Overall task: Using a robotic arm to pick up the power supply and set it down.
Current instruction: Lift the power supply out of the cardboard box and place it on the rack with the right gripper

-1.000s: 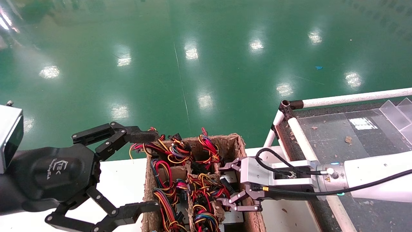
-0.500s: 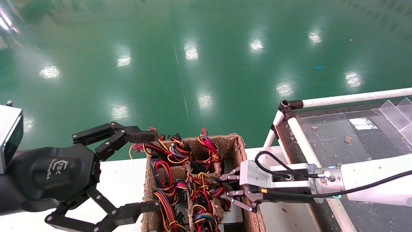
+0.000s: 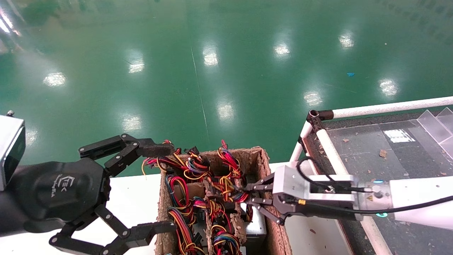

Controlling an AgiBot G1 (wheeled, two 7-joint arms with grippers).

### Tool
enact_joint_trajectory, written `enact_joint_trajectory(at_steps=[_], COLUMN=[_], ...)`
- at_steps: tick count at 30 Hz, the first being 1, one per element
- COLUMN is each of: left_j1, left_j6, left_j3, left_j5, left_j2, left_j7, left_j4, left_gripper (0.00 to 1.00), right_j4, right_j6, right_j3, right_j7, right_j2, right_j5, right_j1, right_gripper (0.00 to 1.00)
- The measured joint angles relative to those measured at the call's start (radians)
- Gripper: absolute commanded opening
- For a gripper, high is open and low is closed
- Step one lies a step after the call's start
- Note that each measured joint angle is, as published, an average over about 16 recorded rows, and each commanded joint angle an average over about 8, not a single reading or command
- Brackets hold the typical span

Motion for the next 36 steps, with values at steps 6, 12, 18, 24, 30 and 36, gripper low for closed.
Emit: enact_joint_trajectory(at_steps=[6, 12, 18, 24, 30, 36], left_j1=[0.0, 0.0, 0.0, 0.0, 0.0, 0.0], left_j6=[0.0, 0.0, 0.0, 0.0, 0.0, -0.001], left_j3=[0.0, 0.0, 0.001, 0.001, 0.001, 0.001], left_j5=[0.0, 0.0, 0.0, -0.001, -0.001, -0.001], left_j2=[0.0, 0.0, 0.0, 0.0, 0.0, 0.0], left_j7=[0.0, 0.0, 0.0, 0.0, 0.001, 0.001], left_j4=[0.0, 0.0, 0.0, 0.0, 0.0, 0.0], left_gripper=[1.0, 1.0, 1.0, 1.0, 1.0, 1.0], right_j4=[0.07, 0.165, 0.243, 0.27, 0.254, 0.21], right_j6=[0.009, 0.019, 0.031, 0.053, 0.087, 0.122], right_j3=[0.052, 0.118, 0.194, 0.261, 0.302, 0.319], right_j7=[0.003, 0.028, 0.043, 0.029, -0.005, -0.047], right_j2=[0.045, 0.111, 0.188, 0.257, 0.312, 0.358], right_j5=[0.062, 0.135, 0.2, 0.231, 0.212, 0.163], right_j1=[-0.003, 0.011, 0.042, 0.071, 0.086, 0.082], right_gripper=[0.0, 0.0, 0.0, 0.0, 0.0, 0.0])
